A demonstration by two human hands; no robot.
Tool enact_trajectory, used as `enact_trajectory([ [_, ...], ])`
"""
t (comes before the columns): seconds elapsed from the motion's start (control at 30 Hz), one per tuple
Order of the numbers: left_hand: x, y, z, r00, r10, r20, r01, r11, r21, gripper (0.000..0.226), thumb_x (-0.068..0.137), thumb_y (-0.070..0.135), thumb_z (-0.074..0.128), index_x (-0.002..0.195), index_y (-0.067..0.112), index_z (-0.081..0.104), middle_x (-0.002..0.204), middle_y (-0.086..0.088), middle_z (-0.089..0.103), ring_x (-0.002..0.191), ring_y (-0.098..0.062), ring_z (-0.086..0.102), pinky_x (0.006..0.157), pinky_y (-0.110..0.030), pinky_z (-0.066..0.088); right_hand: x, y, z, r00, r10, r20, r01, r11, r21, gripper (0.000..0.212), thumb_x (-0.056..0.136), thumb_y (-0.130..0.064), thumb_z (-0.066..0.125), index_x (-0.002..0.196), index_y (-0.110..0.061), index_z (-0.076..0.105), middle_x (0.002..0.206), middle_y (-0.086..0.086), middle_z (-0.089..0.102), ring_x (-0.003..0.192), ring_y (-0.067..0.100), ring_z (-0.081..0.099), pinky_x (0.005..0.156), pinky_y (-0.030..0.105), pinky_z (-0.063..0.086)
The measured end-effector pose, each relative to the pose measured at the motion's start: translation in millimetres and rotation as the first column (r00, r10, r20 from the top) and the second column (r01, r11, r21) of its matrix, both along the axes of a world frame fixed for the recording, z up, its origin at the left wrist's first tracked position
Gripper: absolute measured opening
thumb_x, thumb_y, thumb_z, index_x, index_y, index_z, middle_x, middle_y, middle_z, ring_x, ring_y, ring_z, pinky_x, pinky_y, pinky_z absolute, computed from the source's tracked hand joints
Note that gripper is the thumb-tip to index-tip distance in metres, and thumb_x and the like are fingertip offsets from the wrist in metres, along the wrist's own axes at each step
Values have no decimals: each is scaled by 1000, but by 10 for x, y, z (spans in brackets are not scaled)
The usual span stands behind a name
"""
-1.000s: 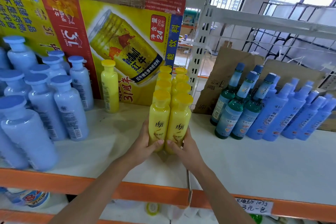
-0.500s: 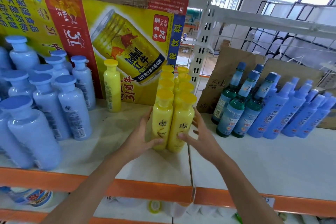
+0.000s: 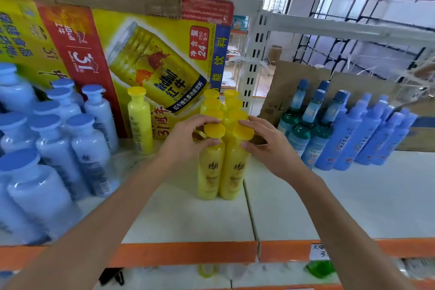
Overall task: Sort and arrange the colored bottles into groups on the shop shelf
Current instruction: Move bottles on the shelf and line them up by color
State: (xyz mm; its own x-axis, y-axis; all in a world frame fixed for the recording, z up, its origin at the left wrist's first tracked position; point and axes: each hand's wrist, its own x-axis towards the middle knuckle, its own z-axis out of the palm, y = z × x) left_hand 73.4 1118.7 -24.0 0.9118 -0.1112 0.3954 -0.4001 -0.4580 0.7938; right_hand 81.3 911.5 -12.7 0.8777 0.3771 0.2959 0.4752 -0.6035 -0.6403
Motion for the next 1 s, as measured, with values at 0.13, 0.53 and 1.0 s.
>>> enact_trajectory([
  [0.13,31,4,-5,999,-31,8,31,999,-21,39,71,16,72,103,35,57,99,21,54,87,5,55,73,0,42,10,0,-19,999,-17,29,17,1000,19,45,88,-19,60,130,-29,49,145,-3,36,124,12,45,91,13,43],
  [0.53,16,1,-13,997,-71,44,71,997,-7,40,75,13,70,109,32,56,102,24,52,92,10,53,77,0,42,-6,23,-54,999,-32,22,30,997,74,45,88,-17,59,131,-27,50,143,-4,37,121,11,46,84,1,42],
  [1.0,-82,180,208,996,-52,76,46,996,78,43,72,41,62,114,37,56,106,19,54,98,2,53,87,-18,45,-11,34,234,991,-25,131,48,984,-171,61,84,-41,59,139,-34,34,148,-11,31,130,11,38,104,28,32],
])
